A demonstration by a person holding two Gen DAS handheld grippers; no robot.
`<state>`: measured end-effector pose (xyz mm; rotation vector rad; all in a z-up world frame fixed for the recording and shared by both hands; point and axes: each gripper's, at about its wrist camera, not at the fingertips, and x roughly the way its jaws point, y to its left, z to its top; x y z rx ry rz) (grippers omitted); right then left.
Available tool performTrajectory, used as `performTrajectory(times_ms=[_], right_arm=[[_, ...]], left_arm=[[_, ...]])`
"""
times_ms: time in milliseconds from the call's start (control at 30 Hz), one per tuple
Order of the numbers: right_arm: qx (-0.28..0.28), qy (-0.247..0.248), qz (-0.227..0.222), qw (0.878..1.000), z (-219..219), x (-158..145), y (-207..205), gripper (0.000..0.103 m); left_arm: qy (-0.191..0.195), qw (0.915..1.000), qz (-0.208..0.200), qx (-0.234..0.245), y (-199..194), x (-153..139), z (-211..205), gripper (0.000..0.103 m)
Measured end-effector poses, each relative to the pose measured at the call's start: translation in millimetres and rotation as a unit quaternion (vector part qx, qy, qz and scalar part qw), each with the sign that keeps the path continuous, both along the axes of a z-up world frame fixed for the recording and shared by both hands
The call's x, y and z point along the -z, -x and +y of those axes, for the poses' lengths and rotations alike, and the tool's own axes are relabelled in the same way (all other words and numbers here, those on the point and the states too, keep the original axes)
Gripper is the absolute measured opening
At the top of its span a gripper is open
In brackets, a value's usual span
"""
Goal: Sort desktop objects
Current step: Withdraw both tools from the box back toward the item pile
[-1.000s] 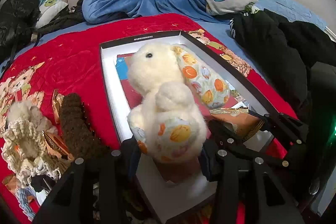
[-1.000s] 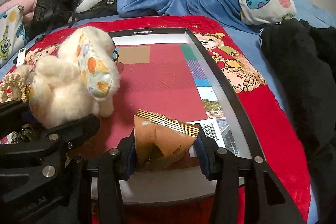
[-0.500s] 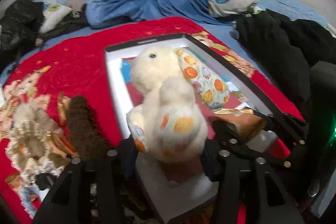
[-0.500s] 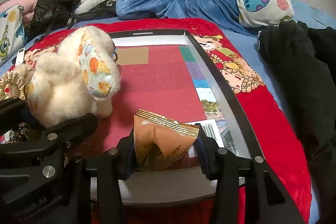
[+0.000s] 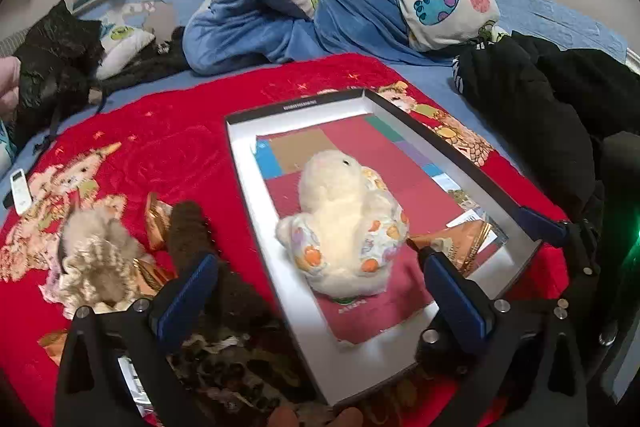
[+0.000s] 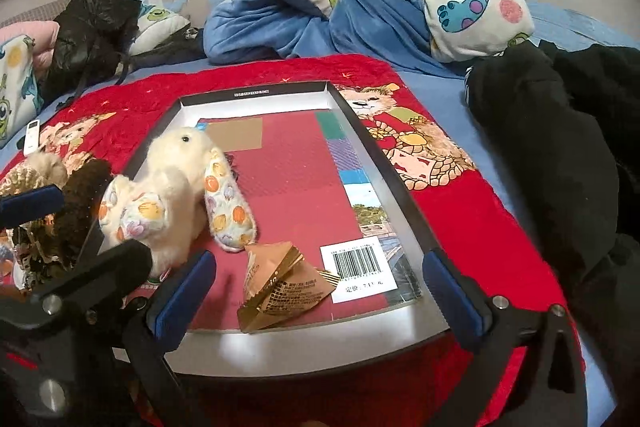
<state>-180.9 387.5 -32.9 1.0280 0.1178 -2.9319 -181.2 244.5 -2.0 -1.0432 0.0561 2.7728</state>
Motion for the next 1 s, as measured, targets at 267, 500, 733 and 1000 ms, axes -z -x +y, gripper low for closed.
performTrajectory(times_ms=[267,500,733,1000], right_arm=[[0.007,-0.004,0.006,1.0,-1,-3,-6,0.103],[0.007,-0.001,0.011,1.0,0,-5,-8,0.103],[0.009,-0.003,0.017,1.0,-1,-8,-13,0.103],[0.01,0.003,0.026,1.0,-13,-18,-30,0.103]], left_arm=[[-0.006,1.0,0.0,-0.002,-6,0,-6,0.103],[-0.006,1.0,0.003,0.002,-11,-4,-8,0.103],[0.003,0.9999,0.011,0.0,-20,-8,-17,0.103],[0.003,0.9996,0.023,-0.018,-42,-24,-47,0.103]])
